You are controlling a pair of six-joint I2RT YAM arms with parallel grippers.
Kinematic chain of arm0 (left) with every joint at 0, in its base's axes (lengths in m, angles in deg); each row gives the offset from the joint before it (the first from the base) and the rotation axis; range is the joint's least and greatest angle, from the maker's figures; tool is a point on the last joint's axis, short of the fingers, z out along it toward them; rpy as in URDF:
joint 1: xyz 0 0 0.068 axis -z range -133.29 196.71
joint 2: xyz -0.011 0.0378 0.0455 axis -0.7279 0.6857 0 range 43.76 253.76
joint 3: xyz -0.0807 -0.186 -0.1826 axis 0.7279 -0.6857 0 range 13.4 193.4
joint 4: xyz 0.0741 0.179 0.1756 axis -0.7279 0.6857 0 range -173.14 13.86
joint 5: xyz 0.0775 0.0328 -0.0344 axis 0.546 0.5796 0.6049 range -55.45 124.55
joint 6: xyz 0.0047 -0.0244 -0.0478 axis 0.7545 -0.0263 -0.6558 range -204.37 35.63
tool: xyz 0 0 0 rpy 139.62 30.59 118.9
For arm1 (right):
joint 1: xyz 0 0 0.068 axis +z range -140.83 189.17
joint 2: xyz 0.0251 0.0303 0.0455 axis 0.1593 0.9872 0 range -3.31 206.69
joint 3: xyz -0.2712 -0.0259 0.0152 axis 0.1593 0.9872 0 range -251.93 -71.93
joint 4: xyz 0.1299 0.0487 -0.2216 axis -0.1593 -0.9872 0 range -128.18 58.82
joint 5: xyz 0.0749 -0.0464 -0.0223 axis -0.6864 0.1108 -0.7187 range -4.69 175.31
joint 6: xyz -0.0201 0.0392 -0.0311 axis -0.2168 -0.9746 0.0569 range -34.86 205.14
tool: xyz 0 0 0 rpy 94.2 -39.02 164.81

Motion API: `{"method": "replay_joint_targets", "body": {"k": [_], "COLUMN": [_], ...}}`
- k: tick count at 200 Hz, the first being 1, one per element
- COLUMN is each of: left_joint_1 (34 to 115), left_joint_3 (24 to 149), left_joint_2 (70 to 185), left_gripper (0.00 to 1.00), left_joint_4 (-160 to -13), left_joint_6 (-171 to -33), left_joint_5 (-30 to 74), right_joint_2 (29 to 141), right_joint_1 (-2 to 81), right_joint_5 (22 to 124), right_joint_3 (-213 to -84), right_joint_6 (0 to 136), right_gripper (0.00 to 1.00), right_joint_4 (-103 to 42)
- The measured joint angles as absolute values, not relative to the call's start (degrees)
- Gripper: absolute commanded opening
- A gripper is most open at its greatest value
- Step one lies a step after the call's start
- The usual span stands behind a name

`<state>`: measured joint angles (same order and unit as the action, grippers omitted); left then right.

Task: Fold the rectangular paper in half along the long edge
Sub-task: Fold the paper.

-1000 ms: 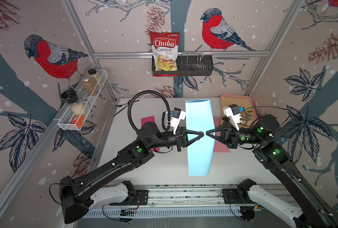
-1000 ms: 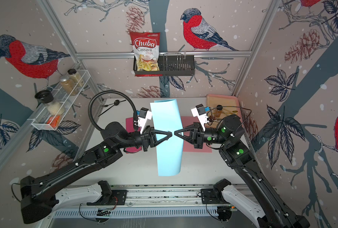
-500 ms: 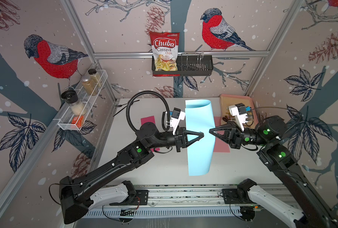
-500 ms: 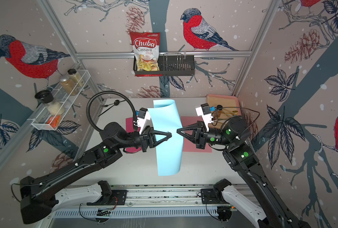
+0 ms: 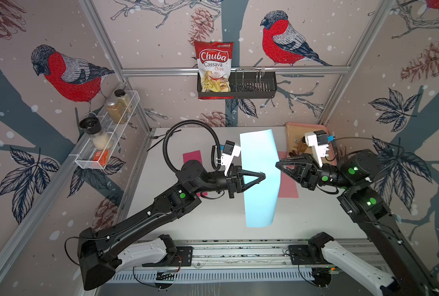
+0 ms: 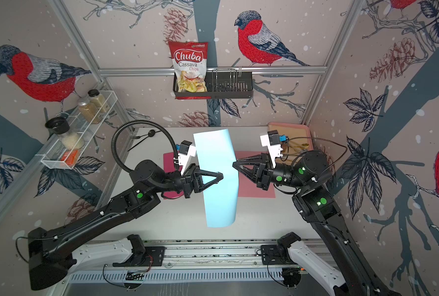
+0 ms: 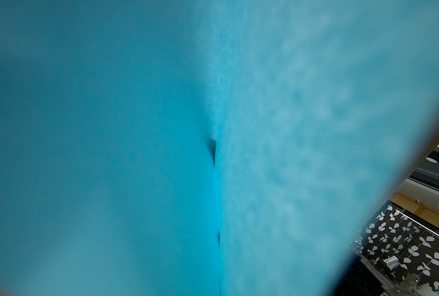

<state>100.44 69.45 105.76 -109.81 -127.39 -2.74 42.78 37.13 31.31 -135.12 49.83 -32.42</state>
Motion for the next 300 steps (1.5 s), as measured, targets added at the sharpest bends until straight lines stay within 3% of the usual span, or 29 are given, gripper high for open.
{"method": "replay_joint_targets", "body": {"k": [22,42,62,85,106,130,148,171,188,210,233,255,275,288,300], "left_joint_1": [100.44,100.49,100.51,100.53,100.55,100.6,100.62,100.7,100.77,100.88,100.94,101.03,101.23,101.43,101.64], "left_joint_3": [69.26,69.02,68.99,68.99,68.97,68.95,68.95,68.95,68.95,68.93,68.93,68.91,68.88,68.86,68.86], "left_joint_2": [105.69,105.69,105.69,105.67,105.67,105.67,105.67,105.67,105.69,105.69,105.69,105.76,105.91,105.93,105.91], "left_gripper": [0.0,0.0,0.0,0.0,0.0,0.0,0.0,0.0,0.0,0.0,0.0,0.0,0.0,0.0,0.0], "left_joint_4": [-109.88,-109.81,-109.81,-109.77,-109.79,-109.77,-109.77,-109.44,-109.46,-109.37,-109.37,-109.35,-109.4,-109.31,-109.27], "left_joint_6": [-127.39,-127.39,-127.39,-127.39,-127.39,-127.39,-127.37,-127.35,-127.35,-127.33,-127.3,-127.3,-127.3,-127.28,-127.13], "left_joint_5": [-2.53,-2.79,-2.7,-2.81,-2.7,-2.74,-2.68,-2.83,-2.66,-2.85,-2.79,-2.77,-2.35,-2.72,-2.72], "right_joint_2": [43.19,43.57,43.61,43.94,44.22,44.57,44.7,45.01,45.18,45.49,45.75,46.52,46.84,47.13,47.3], "right_joint_1": [37.05,36.89,36.89,36.76,36.65,36.59,36.59,36.39,36.39,36.02,35.93,35.62,35.38,35.12,34.88], "right_joint_5": [31.33,31.49,31.44,31.55,31.55,31.7,31.68,31.92,31.9,32.01,31.88,31.94,31.83,31.9,31.81], "right_joint_3": [-135.19,-135.5,-135.56,-135.69,-135.78,-136.15,-136.2,-136.59,-136.65,-137.16,-137.35,-137.86,-138.12,-138.43,-138.45], "right_joint_6": [48.87,48.74,47.73,47.69,47.3,47.23,47.04,46.23,45.99,46.03,45.81,45.77,45.66,45.64,45.33], "right_gripper": [0.13,0.03,0.13,0.02,0.12,0.03,0.13,0.03,0.14,0.04,0.11,0.03,0.13,0.05,0.05], "right_joint_4": [-31.65,-30.51,-29.92,-28.79,-28.24,-27.56,-27.04,-26.27,-25.62,-24.96,-24.37,-24.09,-24.04,-23.78,-23.19]}}
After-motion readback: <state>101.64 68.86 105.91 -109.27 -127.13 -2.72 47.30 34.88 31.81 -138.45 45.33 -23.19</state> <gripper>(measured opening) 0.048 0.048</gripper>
